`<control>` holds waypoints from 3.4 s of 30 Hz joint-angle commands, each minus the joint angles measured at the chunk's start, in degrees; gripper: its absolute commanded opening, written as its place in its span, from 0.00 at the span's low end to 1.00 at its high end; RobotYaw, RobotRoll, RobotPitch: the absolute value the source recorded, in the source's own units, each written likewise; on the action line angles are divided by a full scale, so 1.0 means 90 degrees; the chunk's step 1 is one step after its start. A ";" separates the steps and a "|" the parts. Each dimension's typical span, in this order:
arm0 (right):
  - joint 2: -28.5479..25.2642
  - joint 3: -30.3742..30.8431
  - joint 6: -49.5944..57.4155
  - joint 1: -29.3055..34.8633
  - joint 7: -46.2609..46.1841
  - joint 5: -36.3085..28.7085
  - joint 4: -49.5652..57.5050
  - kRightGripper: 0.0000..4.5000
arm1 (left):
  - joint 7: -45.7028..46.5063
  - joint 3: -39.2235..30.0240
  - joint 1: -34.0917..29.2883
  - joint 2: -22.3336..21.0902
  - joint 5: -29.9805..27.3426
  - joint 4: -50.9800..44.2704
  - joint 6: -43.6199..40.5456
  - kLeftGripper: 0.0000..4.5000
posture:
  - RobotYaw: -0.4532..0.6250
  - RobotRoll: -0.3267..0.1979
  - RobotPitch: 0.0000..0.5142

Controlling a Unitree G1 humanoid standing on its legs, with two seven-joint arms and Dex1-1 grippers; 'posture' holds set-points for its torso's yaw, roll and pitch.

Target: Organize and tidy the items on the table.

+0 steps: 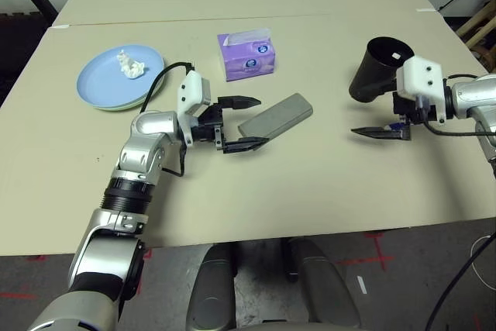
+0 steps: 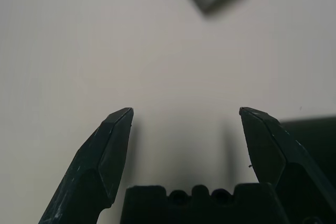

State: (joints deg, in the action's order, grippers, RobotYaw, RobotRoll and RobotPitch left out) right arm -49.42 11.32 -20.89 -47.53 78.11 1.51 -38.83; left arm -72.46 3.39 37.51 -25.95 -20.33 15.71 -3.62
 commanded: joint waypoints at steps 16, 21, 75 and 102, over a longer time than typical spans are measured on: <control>-0.0062 0.1052 -0.1601 -0.1618 0.0214 0.1857 -0.2239 0.99 | 0.0769 -0.0235 -0.0327 0.0128 -0.0289 -0.0768 -0.0324 1.00 | 0.49 0.62 0.43; 0.0009 0.1330 -0.1834 -0.1971 0.0144 0.2283 -0.2571 0.99 | 0.0828 -0.0281 -0.0301 0.0170 -0.0362 -0.0827 -0.0323 1.00 | 0.50 0.62 0.43; 0.0275 0.1871 -0.1939 -0.2539 0.0460 0.3332 -0.3345 0.09 | 0.0914 -0.0298 -0.0257 0.0191 -0.0496 -0.0825 -0.0291 1.00 | 0.51 0.62 0.42; 0.0299 0.0045 0.3573 -0.2329 0.1493 -0.1903 -0.0029 0.09 | 0.0660 -0.0195 -0.0389 0.0064 -0.0426 -0.0756 -0.0293 1.00 | 0.49 0.62 0.41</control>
State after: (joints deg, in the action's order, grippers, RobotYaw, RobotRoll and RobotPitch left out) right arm -46.63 14.67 6.34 -69.71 91.89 -12.74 -42.12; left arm -65.71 0.89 35.18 -25.04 -24.62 9.38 -6.59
